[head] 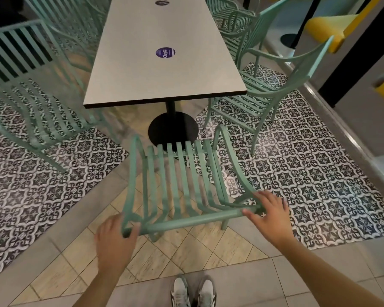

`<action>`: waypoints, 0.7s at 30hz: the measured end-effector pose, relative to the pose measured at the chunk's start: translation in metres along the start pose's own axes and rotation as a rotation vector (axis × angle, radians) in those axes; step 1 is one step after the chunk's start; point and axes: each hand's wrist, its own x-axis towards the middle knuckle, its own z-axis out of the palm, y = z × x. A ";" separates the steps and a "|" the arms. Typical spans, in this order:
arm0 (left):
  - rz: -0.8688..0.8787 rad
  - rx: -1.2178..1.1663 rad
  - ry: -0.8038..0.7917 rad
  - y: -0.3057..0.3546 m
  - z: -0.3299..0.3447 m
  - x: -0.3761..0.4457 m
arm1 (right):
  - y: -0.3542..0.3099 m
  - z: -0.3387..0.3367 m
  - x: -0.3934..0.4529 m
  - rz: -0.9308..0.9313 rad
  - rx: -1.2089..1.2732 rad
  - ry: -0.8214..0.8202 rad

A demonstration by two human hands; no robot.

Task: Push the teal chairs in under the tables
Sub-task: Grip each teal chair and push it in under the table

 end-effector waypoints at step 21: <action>0.469 0.270 -0.259 -0.008 0.006 0.064 | -0.033 0.009 0.070 -0.346 -0.429 -0.306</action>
